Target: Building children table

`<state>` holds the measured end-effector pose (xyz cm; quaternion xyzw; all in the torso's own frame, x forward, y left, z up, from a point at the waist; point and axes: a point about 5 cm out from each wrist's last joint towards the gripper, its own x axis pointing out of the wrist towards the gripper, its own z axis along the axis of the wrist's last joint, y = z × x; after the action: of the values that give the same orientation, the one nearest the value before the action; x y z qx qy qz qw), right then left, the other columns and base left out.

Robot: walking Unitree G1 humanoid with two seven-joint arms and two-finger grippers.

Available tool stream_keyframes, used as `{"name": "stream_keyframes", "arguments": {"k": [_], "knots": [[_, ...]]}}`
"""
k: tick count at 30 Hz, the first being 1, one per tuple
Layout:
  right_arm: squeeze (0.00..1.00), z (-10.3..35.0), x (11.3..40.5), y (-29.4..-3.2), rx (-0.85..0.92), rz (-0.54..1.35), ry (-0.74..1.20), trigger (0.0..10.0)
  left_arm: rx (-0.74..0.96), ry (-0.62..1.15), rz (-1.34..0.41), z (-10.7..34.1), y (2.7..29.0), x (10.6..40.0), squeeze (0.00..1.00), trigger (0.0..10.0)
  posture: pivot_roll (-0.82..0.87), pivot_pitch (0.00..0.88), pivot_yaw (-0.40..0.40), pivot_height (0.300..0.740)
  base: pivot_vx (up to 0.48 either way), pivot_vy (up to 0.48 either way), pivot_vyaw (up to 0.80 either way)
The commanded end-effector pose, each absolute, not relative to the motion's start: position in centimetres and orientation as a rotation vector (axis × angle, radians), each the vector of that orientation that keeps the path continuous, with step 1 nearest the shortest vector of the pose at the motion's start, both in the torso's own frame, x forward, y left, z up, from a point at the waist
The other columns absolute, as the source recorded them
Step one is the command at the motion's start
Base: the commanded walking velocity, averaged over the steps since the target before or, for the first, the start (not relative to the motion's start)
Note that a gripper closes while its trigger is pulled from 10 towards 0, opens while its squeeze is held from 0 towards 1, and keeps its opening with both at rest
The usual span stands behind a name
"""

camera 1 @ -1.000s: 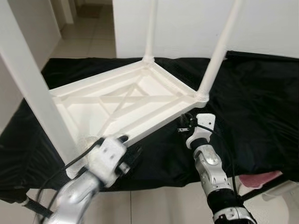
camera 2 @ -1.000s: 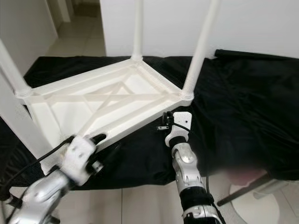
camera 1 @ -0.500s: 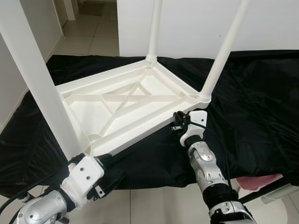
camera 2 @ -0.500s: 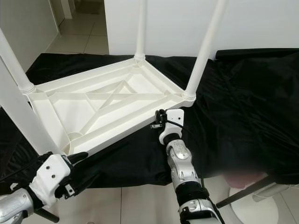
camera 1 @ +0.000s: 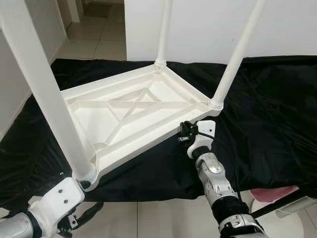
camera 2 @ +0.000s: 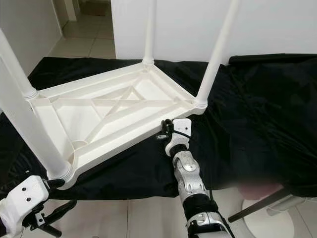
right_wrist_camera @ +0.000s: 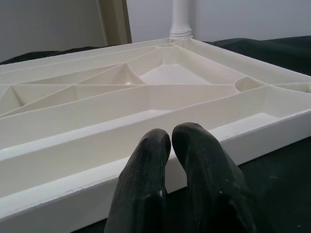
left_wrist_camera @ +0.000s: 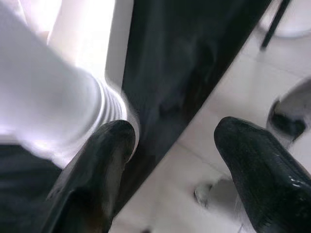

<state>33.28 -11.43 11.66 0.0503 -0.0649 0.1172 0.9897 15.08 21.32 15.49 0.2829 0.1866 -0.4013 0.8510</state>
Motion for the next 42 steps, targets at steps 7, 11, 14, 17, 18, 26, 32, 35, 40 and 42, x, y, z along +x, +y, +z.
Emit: {"name": "stream_keyframes", "arguments": {"k": [7, 11, 14, 17, 18, 26, 32, 35, 40, 42], "knots": [[0.0, 11.6, 33.4, -11.4, 0.102, 0.242, -0.133, 10.0, 0.754, 0.431, -0.697, 17.0, 25.1, 16.2, 0.0, 10.0, 0.21, 0.022, -0.056, 0.74, 0.0, 0.0, 0.0], [0.0, 11.6, 33.4, -11.2, 0.105, 0.245, -0.131, 10.0, 0.841, 0.396, -0.589, 18.1, 26.7, 17.2, 0.0, 10.0, 0.21, 0.026, -0.059, 0.74, 0.0, 0.0, 0.0], [0.0, 11.5, 33.4, -11.1, 0.107, 0.246, -0.131, 10.0, 0.885, 0.368, -0.513, 18.9, 27.8, 17.9, 0.0, 10.0, 0.21, 0.026, -0.059, 0.74, 0.0, 0.0, 0.0], [0.0, 11.4, 33.4, -11.2, 0.109, 0.242, -0.129, 10.0, 0.883, 0.339, -0.458, 19.4, 28.3, 18.3, 0.0, 10.0, 0.21, 0.028, -0.059, 0.74, 0.0, 0.0, 0.0], [0.0, 11.4, 33.4, -11.2, 0.109, 0.242, -0.129, 10.0, 0.883, 0.339, -0.458, 19.4, 28.3, 18.3, 0.0, 10.0, 0.21, 0.028, -0.059, 0.74, 0.0, 0.0, 0.0], [0.0, 11.3, 33.4, -11.3, 0.111, 0.232, -0.125, 10.0, 0.723, 0.09, -0.237, 21.3, 28.3, 20.5, 0.0, 10.0, 0.21, 0.033, -0.059, 0.74, 0.0, 0.0, 0.0], [0.0, 11.4, 33.5, -11.6, 0.104, 0.211, -0.133, 10.0, 0.563, -0.002, -0.192, 21.4, 27.8, 21.4, 0.0, 10.0, 0.21, 0.039, -0.058, 0.74, 0.0, 0.0, 0.0], [0.0, 11.5, 33.5, -12.1, 0.085, 0.165, -0.142, 10.0, 0.497, -0.004, -0.194, 20.8, 27.3, 21.5, 0.0, 10.0, 0.2, 0.04, -0.054, 0.74, 0.0, 0.0, 0.0], [0.0, 11.4, 33.7, -13.4, 0.051, 0.051, -0.142, 10.0, 0.362, -0.014, -0.191, 19.5, 25.8, 21.8, 0.0, 10.0, 0.19, 0.029, -0.051, 0.74, 0.0, 0.0, 0.0], [0.0, 11.3, 33.7, -13.7, 0.045, 0.026, -0.14, 10.0, 0.336, -0.008, -0.195, 19.1, 25.2, 21.9, 0.0, 10.0, 0.19, 0.029, -0.051, 0.74, 0.0, 0.0, 0.0]]}}
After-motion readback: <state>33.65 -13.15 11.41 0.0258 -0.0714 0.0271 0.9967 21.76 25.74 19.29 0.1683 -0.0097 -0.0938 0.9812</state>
